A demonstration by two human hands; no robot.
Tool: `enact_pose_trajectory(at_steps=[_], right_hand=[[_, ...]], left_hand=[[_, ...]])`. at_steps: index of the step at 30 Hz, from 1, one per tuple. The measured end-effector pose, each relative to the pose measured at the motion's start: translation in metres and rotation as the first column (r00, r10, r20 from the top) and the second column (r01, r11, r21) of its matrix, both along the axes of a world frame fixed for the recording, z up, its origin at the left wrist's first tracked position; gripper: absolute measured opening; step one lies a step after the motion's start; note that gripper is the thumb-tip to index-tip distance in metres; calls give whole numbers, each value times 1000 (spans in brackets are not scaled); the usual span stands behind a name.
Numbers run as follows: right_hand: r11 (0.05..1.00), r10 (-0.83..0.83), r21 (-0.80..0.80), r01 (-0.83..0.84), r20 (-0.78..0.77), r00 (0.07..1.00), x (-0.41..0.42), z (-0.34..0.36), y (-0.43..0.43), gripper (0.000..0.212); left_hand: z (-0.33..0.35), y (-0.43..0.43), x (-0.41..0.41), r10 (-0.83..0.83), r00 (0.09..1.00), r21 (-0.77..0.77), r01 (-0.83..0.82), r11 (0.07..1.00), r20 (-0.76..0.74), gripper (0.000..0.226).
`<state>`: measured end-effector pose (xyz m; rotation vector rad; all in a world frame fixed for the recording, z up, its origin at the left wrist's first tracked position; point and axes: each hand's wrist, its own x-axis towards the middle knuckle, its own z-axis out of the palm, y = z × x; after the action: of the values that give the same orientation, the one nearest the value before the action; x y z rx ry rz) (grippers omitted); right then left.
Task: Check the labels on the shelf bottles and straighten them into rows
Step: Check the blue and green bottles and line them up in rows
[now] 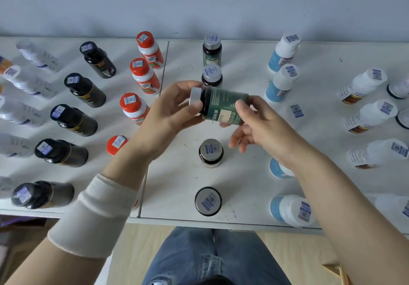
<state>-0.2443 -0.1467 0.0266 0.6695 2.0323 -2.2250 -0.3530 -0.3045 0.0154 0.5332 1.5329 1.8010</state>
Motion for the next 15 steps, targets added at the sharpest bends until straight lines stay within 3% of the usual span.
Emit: enact_pose_trajectory(at_steps=[2,4,9,11,15], right_hand=[[1000,12,9,-11,-124,992,5,-3,-2,23],[992,53,123,-25,-235,971,8,-9,-5,43],[984,-1,165,59,-334,943,4,-9,-11,47],[993,-57,83,89,-325,944,3,-8,-13,46],[964,-191,-213,159,-140,972,7,-3,-15,38]], left_hand=[[-2,-4,3,-5,1000,-1,5,1000,7,34],[-2,-7,4,13,1000,-56,-13,998,-3,36],[6,-8,2,22,997,-59,-27,998,-80,33],[7,-11,1,15,996,-22,-17,1000,-93,27],[3,-17,0,-61,989,36,66,997,-135,34]])
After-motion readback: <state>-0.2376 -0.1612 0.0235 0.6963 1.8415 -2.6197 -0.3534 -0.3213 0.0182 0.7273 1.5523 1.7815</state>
